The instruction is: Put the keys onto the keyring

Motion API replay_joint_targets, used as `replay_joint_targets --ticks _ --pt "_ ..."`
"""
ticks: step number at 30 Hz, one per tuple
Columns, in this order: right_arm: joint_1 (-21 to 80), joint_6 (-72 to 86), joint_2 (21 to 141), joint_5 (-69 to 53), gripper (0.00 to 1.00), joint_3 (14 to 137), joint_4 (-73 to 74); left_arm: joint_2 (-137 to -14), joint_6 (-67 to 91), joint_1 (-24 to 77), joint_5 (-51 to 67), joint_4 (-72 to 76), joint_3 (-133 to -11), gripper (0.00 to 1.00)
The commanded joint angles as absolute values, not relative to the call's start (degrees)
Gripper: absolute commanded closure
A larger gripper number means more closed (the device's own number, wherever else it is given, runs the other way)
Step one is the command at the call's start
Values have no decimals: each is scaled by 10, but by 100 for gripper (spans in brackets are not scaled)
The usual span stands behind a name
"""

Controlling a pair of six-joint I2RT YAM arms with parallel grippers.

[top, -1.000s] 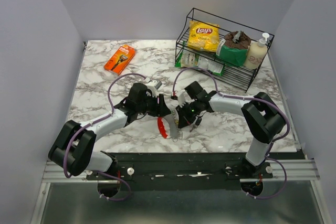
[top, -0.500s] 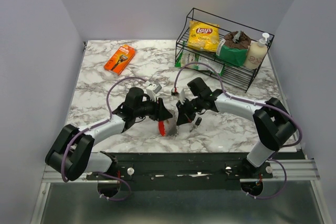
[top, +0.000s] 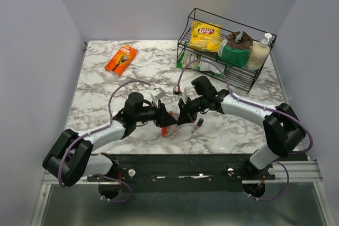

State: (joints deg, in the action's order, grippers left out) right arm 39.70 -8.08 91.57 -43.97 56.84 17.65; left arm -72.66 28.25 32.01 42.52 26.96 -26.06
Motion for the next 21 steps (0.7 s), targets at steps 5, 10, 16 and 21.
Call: replay_joint_targets --ticks 5,10,16,21 --pt "401 -103 873 -477 99 559 152 -694 286 324 439 305 -237 57" --pt "401 -107 863 -483 99 552 149 -692 284 323 432 307 -234 54" --pt "402 -109 856 -481 99 548 146 -695 285 323 438 321 -225 56" --pt "401 -108 850 -480 99 547 142 -700 284 323 436 328 -219 56"
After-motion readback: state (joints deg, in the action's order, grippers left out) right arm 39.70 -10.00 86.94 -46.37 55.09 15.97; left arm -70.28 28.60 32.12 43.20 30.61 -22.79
